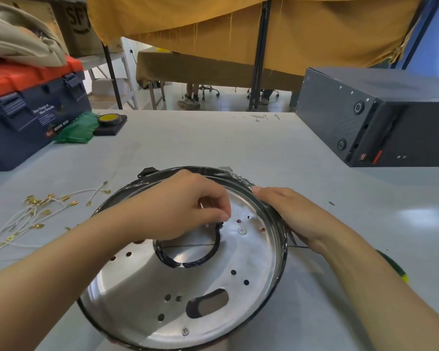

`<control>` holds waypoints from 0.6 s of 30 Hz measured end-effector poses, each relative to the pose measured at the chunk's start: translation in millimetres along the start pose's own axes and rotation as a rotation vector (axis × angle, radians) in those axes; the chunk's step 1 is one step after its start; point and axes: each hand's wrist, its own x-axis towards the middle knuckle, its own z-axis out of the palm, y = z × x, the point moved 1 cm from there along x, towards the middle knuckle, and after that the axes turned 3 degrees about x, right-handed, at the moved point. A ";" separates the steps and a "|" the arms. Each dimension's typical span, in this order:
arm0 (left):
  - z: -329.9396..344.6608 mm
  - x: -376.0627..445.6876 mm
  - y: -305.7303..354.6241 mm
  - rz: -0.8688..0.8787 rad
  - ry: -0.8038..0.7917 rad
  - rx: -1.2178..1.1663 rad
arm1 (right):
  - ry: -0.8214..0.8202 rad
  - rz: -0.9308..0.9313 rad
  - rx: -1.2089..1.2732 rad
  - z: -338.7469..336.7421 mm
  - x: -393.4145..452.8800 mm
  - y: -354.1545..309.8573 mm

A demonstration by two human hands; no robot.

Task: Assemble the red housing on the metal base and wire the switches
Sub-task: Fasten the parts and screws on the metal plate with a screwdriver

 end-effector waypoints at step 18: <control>28.3 38.8 13.1 -0.042 -0.083 -0.255 | -0.022 0.048 -0.047 1.3 -3.6 1.6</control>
